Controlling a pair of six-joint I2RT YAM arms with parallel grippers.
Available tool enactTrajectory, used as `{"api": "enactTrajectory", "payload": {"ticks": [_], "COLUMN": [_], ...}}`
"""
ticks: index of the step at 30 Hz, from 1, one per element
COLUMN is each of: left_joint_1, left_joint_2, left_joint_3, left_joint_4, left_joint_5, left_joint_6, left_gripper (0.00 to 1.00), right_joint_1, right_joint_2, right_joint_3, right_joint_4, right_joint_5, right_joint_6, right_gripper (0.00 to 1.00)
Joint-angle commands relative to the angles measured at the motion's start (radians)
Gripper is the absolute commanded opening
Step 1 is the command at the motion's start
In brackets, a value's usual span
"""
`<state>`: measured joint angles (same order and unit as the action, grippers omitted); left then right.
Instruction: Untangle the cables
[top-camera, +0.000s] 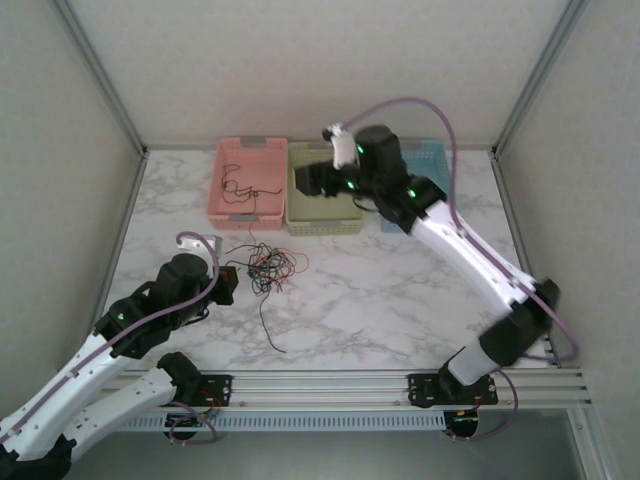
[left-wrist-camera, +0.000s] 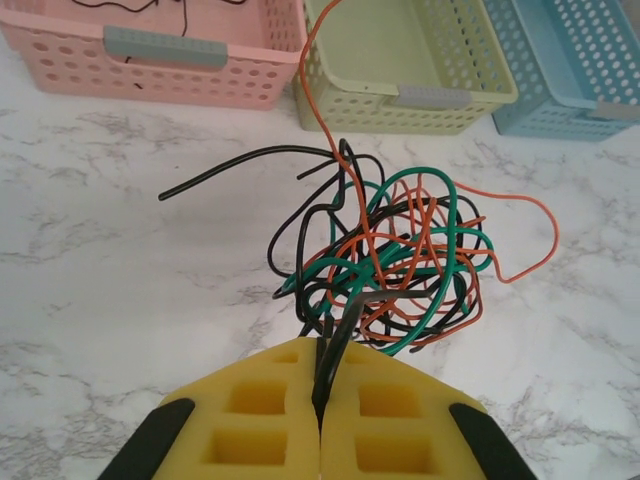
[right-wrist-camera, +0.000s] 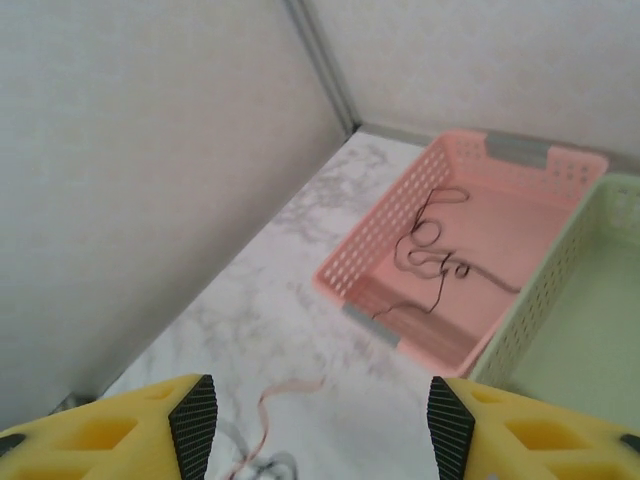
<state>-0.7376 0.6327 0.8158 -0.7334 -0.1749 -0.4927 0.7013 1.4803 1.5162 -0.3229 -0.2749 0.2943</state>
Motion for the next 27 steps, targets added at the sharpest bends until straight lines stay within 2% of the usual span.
{"api": "enactTrajectory", "payload": {"ticks": [1, 6, 12, 15, 19, 27], "left_joint_1": [0.009, 0.009, 0.009, 0.009, 0.009, 0.009], "left_joint_2": [-0.016, -0.011, -0.015, -0.013, -0.013, -0.024], "left_joint_3": [-0.001, -0.004, -0.011, -0.01, -0.014, -0.025], "left_joint_4": [0.036, 0.051, 0.065, 0.068, 0.073, 0.108], "left_joint_5": [0.045, 0.081, 0.105, 0.119, 0.132, 0.172], "left_joint_6": [0.022, 0.028, 0.031, 0.031, 0.032, 0.029], "left_gripper": [0.0, 0.0, 0.0, 0.0, 0.0, 0.0], "right_joint_1": [0.007, 0.007, 0.008, 0.007, 0.007, 0.007], "right_joint_2": [-0.109, -0.308, -0.442, -0.454, -0.429, -0.361], "right_joint_3": [-0.268, -0.524, -0.674, -0.711, -0.73, -0.727], "right_joint_4": [0.094, 0.077, 0.085, 0.118, 0.191, 0.273], "right_joint_5": [-0.067, -0.066, -0.09, -0.105, -0.222, -0.316], "right_joint_6": [0.024, 0.047, 0.085, 0.121, 0.162, 0.173], "right_gripper": [0.61, 0.61, 0.56, 0.55, 0.58, 0.64]}}
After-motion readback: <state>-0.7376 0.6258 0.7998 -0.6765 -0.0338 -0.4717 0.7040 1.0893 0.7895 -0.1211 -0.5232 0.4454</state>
